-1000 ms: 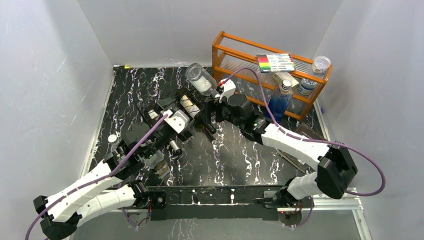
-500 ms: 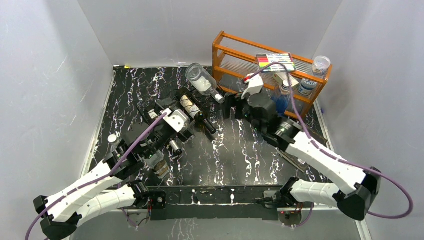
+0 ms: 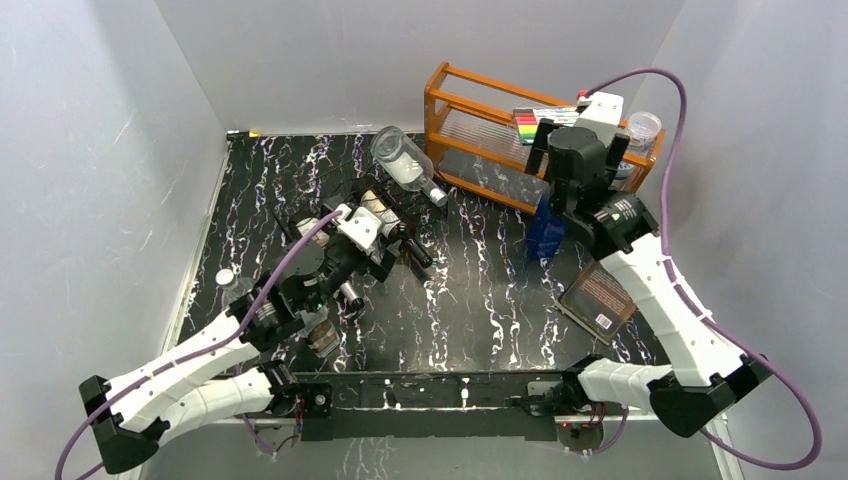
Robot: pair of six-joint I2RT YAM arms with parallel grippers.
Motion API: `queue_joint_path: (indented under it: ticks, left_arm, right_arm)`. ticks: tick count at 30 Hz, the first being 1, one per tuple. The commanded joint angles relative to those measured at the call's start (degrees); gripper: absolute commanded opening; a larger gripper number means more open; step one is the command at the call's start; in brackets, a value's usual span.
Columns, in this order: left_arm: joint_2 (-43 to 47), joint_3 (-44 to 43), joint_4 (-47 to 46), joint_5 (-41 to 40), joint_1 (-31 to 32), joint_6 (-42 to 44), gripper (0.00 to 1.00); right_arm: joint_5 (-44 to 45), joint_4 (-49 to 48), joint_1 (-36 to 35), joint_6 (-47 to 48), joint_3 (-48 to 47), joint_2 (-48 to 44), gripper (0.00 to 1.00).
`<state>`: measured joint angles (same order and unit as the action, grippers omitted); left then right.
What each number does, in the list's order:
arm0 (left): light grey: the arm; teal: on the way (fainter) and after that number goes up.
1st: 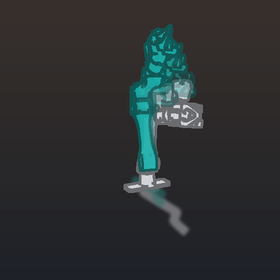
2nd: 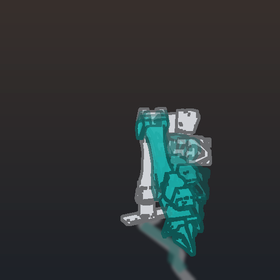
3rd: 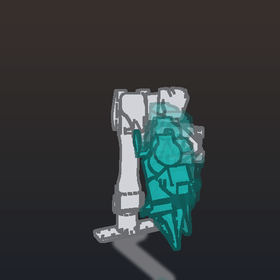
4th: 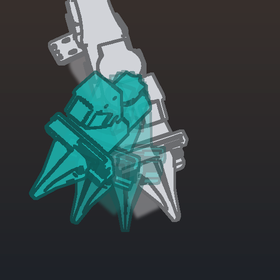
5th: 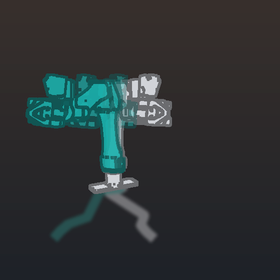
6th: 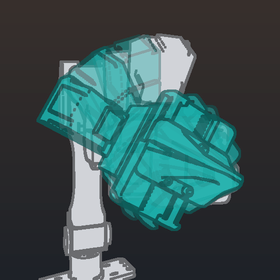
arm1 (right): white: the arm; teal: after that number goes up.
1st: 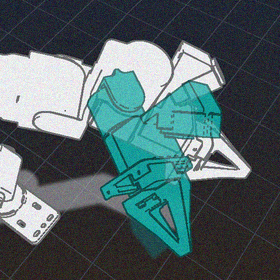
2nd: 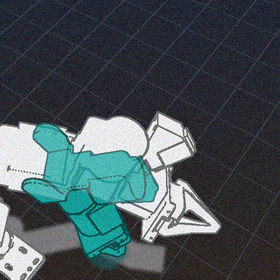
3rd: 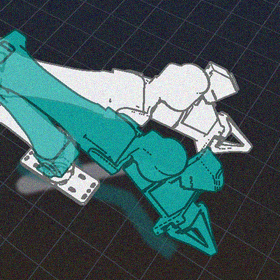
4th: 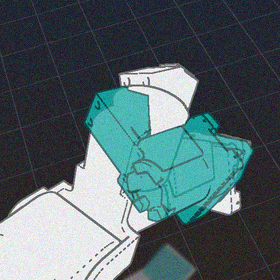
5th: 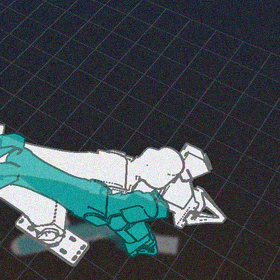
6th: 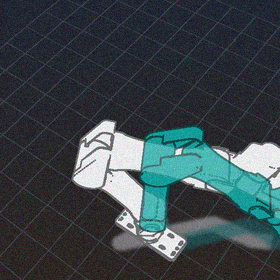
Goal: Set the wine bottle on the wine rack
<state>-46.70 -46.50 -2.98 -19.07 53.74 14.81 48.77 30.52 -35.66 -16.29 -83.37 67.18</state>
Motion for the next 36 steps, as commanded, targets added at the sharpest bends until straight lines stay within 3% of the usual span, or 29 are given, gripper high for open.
queue_joint_path:
  ticks: [1, 15, 22, 28, 33, 36]
  left_arm:
    - [-1.16, -1.16, -0.77, 1.11, -0.19, -5.14, 0.98]
    - [-5.98, -0.33, -2.74, 5.4, -0.14, -4.66, 0.98]
    - [-8.57, 0.54, -4.31, 6.22, -0.18, -4.61, 0.98]
    - [-11.68, 0.19, -4.61, 9.7, -0.17, -6.96, 0.98]
    - [-13.59, -0.28, -4.38, 11.85, -0.13, -9.44, 0.98]
    - [-14.42, -0.65, -4.29, 13.35, -0.13, -10.75, 0.98]
  right_arm:
    - [-1.18, 7.05, 8.39, -0.49, -2.73, 0.62, 0.95]
    - [-23.77, 4.71, 20.26, 1.76, 7.88, 3.17, 0.96]
    - [-29.47, 1.59, 22.89, 4.32, 8.94, 4.89, 0.94]
    - [-35.05, 0.58, 22.94, 5.45, 8.44, 5.02, 0.71]
    - [-37.52, 2.3, 22.94, 5.31, 8.62, 2.37, 0.37]
    - [-40.03, 3.1, 22.92, 4.65, 9.02, -0.25, 0.31]
